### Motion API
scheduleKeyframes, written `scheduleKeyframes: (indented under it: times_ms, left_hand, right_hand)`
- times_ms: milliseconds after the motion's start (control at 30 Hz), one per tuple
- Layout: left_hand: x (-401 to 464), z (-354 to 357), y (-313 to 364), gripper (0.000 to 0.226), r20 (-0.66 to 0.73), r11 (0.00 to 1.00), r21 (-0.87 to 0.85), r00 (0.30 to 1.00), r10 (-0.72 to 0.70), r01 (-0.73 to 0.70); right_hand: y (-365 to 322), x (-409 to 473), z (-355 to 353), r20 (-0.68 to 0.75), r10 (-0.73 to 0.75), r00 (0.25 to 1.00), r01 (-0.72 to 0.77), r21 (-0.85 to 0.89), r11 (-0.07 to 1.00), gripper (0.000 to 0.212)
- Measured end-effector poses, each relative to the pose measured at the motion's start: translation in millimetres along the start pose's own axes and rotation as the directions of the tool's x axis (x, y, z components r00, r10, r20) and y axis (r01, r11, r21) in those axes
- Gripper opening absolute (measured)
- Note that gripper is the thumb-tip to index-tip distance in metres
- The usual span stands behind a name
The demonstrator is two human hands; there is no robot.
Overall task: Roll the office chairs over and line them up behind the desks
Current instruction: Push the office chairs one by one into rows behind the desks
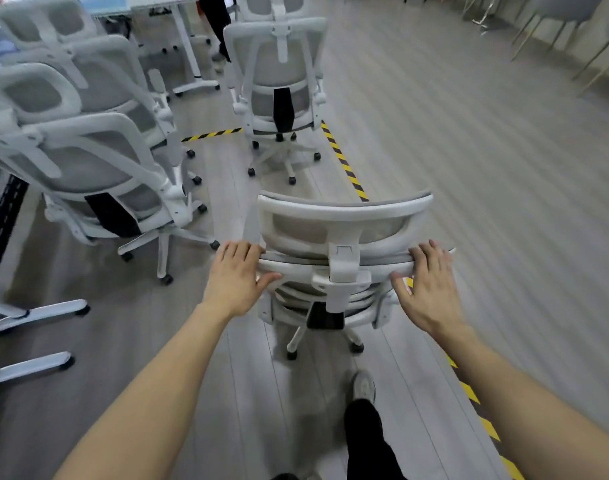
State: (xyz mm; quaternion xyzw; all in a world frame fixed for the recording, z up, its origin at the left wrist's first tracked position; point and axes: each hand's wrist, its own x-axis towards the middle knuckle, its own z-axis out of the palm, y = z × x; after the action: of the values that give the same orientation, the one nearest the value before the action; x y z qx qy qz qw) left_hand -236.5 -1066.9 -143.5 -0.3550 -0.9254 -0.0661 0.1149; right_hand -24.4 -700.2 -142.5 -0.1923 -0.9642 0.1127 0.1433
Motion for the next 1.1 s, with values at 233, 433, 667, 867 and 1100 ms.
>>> scheduleKeyframes:
  times_ms: [233, 433, 667, 867, 1100]
  left_hand:
    - [98.4, 22.4, -24.7, 0.07, 0.047, 0.997, 0.006, 0.996, -0.072, 0.072]
    - [174.1, 40.3, -23.0, 0.073, 0.078, 0.978, 0.059, 0.976, -0.202, 0.198]
    - [259.6, 58.8, -43.4, 0.071, -0.037, 0.97, 0.054, 0.971, -0.235, 0.237]
    - [318.1, 82.4, -64.1, 0.068, -0.128, 0.966, 0.046, 0.961, -0.247, 0.254]
    - [387.2, 95.0, -102.5, 0.074, -0.101, 0.954, 0.07, 0.954, -0.283, 0.291]
  right_hand:
    - [28.3, 133.7, 28.5, -0.011, -0.117, 0.993, 0.117, 0.042, 0.992, 0.07]
    - [50.3, 235.0, 50.0, 0.075, -0.166, 0.983, 0.161, 0.07, 0.984, 0.092]
    - [60.5, 356.4, 79.6, 0.102, -0.175, 0.979, 0.174, 0.02, 0.985, 0.1]
    - [65.3, 440.7, 94.4, 0.035, -0.221, 0.975, 0.22, 0.034, 0.975, 0.095]
    - [51.8, 526.4, 116.6, 0.053, -0.238, 0.97, 0.238, 0.014, 0.971, 0.093]
